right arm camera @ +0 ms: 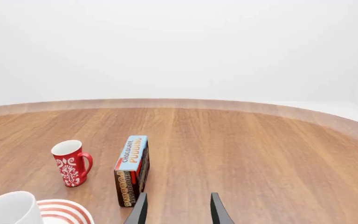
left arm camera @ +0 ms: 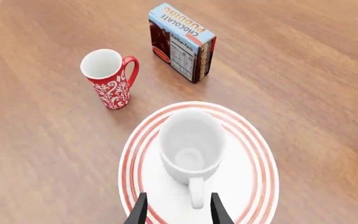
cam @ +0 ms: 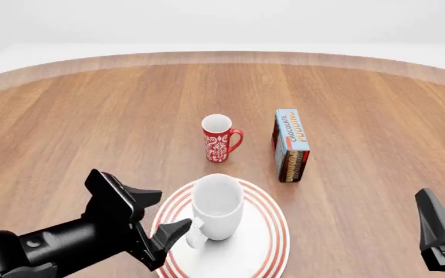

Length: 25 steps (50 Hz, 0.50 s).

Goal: Pick up the white mug and put it on the plate, and put the chocolate pudding to the right of the plate.

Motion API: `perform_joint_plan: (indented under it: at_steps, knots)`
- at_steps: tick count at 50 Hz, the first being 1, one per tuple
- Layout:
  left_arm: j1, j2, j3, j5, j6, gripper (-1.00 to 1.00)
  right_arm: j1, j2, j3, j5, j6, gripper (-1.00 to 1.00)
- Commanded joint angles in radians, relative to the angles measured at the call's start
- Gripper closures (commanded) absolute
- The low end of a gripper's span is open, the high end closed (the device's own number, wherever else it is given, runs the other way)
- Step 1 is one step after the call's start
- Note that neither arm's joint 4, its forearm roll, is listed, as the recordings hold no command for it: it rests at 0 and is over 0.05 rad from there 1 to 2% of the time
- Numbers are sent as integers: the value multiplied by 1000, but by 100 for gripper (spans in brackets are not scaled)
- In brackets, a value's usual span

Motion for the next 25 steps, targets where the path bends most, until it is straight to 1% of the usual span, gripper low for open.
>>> perform_joint_plan:
  at_steps: [1,6,12,17,21,25]
  knots:
    - [62,-162,-12,89,30,-100,0,0,0,0,0,-100]
    - [118,-257,-20,130,43,-100,-1,0,0,0,1,-100]
    - [153,-320,-22,148,54,-100,-1,0,1,0,2,-100]
    - [209,-406,-38,184,67,-100,-1,0,1,0,2,-100]
    - [249,-458,-46,200,71,-100,-2,0,1,0,3,-100]
    - [279,-478,-46,197,72,-100,-2,0,1,1,3,-100]
